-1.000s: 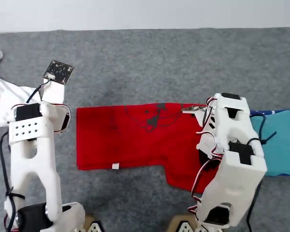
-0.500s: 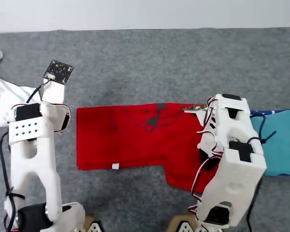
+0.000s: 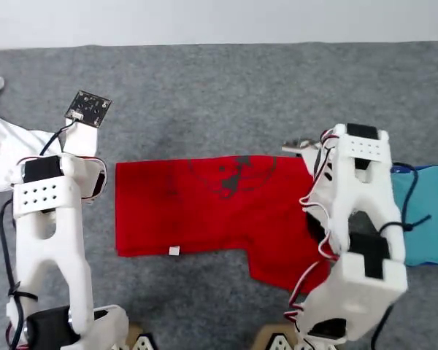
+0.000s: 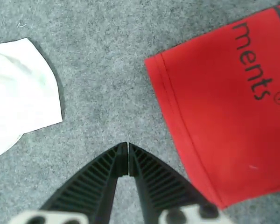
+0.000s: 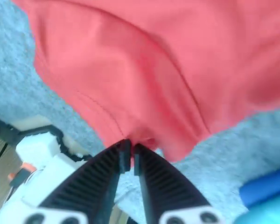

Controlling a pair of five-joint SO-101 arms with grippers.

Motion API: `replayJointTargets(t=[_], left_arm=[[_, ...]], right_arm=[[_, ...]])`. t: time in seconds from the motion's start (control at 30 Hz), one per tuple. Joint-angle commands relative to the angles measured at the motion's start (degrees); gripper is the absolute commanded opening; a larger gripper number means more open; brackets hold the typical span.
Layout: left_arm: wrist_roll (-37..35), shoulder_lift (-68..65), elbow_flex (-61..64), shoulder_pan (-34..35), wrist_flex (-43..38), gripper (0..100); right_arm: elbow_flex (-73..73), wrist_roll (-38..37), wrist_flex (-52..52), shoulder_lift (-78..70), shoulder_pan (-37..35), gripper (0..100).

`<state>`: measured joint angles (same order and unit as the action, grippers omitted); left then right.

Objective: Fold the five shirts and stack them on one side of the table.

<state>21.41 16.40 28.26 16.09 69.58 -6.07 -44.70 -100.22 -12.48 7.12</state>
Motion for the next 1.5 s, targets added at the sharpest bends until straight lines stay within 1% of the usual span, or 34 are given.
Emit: replayJointTargets(t=[0.0,0.07,0.27,0.37,0.67,0.93,1.07,1.23,1.37,1.47], left_arm=[[0.44,2.11,-0.66,-0.53,-1.32,1],[0.44,2.11,-0.66,-0.53,-1.32,1],[0.18,2.2,-0.57,-2.11,-0.97,1],[0.18,2.29,-0.57,-2.11,-0.88,1],[0.18,2.2,-0.31,-2.02,-0.88,1],[0.18,2.2,-0.22,-1.93,-0.79,1],[0.18,2.2,-0.22,-2.11,-0.79,1],[0.18,2.2,-0.13,-2.2,-0.79,1],[0.18,2.2,-0.13,-2.11,-0.79,1],[0.18,2.2,-0.13,-2.11,-0.79,1]], right_arm=[[2.11,0.88,-2.07,6.37,-1.45,1.0],[2.81,1.67,-1.19,6.29,-2.59,1.0],[3.08,6.15,7.16,3.56,-5.49,1.0],[6.33,8.09,8.57,0.66,-6.29,1.0],[25.32,11.6,8.22,-11.74,-6.37,1.0],[35.87,11.87,8.22,-22.9,-6.55,1.5],[42.11,14.42,8.48,-26.42,-7.6,4.8],[49.93,14.51,7.52,-31.16,-9.54,5.2],[55.65,16.26,5.67,-33.45,-10.24,11.9],[60.57,17.93,1.89,-33.71,-11.47,15.0]])
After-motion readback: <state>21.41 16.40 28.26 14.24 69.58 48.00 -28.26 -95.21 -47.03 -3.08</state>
